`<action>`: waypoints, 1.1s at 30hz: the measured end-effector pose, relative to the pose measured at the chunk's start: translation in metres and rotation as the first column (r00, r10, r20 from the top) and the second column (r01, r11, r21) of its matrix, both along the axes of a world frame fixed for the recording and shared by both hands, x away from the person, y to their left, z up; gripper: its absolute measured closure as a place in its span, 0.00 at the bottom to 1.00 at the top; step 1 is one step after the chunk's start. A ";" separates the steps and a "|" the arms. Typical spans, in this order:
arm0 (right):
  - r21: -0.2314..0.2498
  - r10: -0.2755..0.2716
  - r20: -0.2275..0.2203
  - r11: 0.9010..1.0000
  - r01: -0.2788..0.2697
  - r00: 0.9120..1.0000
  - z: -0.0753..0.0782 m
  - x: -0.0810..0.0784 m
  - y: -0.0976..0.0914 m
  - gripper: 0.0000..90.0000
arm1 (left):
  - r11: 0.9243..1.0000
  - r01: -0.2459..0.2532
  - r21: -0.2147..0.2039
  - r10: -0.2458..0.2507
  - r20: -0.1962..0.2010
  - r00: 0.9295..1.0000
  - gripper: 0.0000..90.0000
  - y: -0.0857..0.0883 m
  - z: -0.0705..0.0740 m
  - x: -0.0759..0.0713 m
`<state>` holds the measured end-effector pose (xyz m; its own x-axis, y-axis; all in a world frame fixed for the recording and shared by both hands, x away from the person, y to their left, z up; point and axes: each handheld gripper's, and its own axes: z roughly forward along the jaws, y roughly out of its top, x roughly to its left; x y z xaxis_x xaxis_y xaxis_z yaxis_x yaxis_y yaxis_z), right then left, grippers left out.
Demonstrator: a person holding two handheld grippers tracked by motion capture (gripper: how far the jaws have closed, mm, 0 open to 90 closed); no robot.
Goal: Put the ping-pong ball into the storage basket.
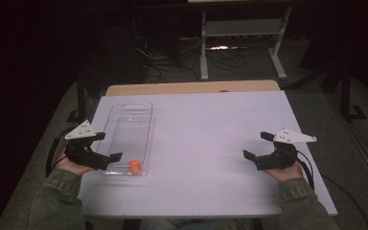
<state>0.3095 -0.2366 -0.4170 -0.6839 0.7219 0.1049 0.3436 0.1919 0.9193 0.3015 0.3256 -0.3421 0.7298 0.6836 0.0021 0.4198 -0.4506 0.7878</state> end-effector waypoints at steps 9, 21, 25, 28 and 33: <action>0.002 -0.001 0.004 1.000 0.001 1.000 0.000 0.000 0.000 0.00 | 0.998 -0.037 -0.040 0.039 0.047 0.998 0.00 0.012 -0.009 -0.008; 0.002 0.001 -0.001 1.000 -0.001 1.000 0.000 0.000 0.000 0.00 | 0.994 -0.060 -0.096 0.067 0.067 0.996 0.00 0.022 -0.023 -0.017; 0.001 0.003 0.000 1.000 -0.003 1.000 0.000 -0.001 0.000 0.00 | 0.991 -0.070 -0.110 0.079 0.076 0.994 0.00 0.024 -0.030 -0.018; 0.001 0.004 0.000 1.000 -0.004 1.000 0.000 -0.001 0.000 0.00 | 0.990 -0.073 -0.123 0.083 0.080 0.993 0.00 0.026 -0.034 -0.020; 0.000 0.006 0.000 1.000 -0.006 1.000 0.000 -0.001 0.001 0.00 | 0.991 -0.057 -0.118 0.068 0.090 0.994 0.00 0.023 -0.041 -0.023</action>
<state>0.3090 -0.2361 -0.4172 -0.6885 0.7177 0.1043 0.3420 0.1944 0.9194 0.2784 0.3482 -0.3830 0.6862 0.7273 -0.0128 0.3659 -0.3299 0.8702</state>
